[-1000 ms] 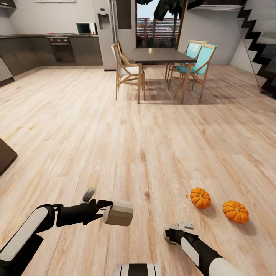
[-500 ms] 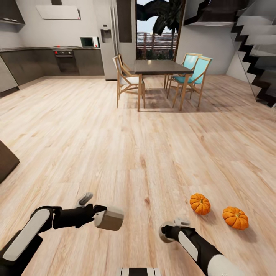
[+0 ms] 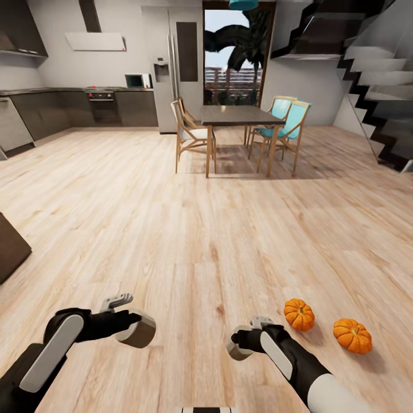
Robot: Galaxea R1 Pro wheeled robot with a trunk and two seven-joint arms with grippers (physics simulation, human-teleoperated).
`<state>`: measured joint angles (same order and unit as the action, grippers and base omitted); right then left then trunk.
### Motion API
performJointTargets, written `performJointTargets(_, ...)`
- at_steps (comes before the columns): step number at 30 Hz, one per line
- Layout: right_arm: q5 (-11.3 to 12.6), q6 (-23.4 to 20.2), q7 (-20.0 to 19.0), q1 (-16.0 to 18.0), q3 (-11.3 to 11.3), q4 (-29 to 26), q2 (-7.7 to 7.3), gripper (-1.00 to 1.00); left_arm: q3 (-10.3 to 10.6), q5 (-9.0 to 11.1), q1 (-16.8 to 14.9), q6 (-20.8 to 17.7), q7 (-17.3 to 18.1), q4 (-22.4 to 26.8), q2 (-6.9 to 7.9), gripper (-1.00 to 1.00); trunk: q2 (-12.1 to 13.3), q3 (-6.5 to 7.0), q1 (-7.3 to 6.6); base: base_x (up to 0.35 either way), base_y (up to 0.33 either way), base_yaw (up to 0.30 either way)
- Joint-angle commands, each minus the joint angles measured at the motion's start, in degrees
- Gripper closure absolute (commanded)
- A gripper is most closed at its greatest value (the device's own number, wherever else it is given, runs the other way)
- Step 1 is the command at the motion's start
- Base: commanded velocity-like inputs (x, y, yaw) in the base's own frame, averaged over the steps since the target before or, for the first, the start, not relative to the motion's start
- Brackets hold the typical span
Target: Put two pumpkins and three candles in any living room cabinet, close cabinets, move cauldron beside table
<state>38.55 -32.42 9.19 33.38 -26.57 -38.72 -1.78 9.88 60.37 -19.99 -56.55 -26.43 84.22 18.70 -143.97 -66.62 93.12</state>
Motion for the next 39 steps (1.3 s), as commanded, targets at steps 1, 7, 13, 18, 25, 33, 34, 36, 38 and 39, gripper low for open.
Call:
performJointTargets(1,0.5,-0.9,1.1,0.0,-0.4,-1.2,-0.10,1.00,0.1,0.3,-0.1,0.0,-1.4,0.1,0.00,1.00,0.0,0.17,-0.03,0.000,0.000,0.000)
performJointTargets(7,0.6,-5.2,7.5,-0.2,-0.5,-12.3,-0.09,1.00,0.1,-0.8,-0.2,0.0,-5.8,0.0,-0.06,1.00,0.1,1.50,-0.19,0.000,0.000,0.000)
performJointTargets(13,1.4,-10.8,20.2,-1.7,-0.6,-32.1,-0.04,1.00,0.4,-0.9,-0.1,0.1,-13.5,-1.4,-1.93,1.00,0.2,2.83,-0.34,0.000,0.000,0.000)
performJointTargets(18,3.5,-13.1,23.7,-2.7,-0.7,-36.8,0.25,1.00,0.5,-0.9,-0.1,0.1,-18.3,-1.2,-4.67,1.00,0.2,3.94,-0.47,0.000,0.000,0.000)
performJointTargets(25,4.9,-13.8,24.2,-2.9,-0.5,-37.0,0.31,1.00,0.0,-0.3,-0.1,0.0,-19.8,-0.4,-5.59,1.00,0.3,5.49,-0.65,0.000,0.000,0.000)
performJointTargets(33,5.1,-13.7,24.2,-2.9,-0.2,-37.3,0.36,1.00,-0.1,0.1,-0.2,0.0,-19.7,-0.1,-5.63,1.00,0.4,7.26,-0.86,0.000,0.000,0.000)
performJointTargets(34,5.2,-13.7,24.2,-2.9,-0.2,-37.2,0.36,1.00,-0.1,0.1,-0.2,0.0,-19.7,-0.1,-5.65,1.00,0.4,7.48,-0.88,0.000,0.000,0.000)
performJointTargets(36,5.2,-13.5,24.1,-2.9,-0.2,-36.9,0.37,1.00,-0.1,0.1,-0.1,0.0,-19.7,-0.1,-5.67,1.00,0.5,7.93,-0.93,0.000,0.000,0.000)
performJointTargets(38,5.2,-13.3,24.1,-2.9,-0.2,-36.8,0.36,1.00,-0.1,0.2,-0.1,0.0,-19.7,-0.1,-5.70,1.00,0.5,8.37,-0.99,0.000,0.000,0.000)
performJointTargets(39,5.2,-13.3,24.1,-2.9,-0.2,-36.7,0.37,1.00,-0.2,0.2,-0.2,0.0,-19.7,-0.1,-5.70,1.00,0.5,8.59,-1.01,0.000,0.000,0.000)
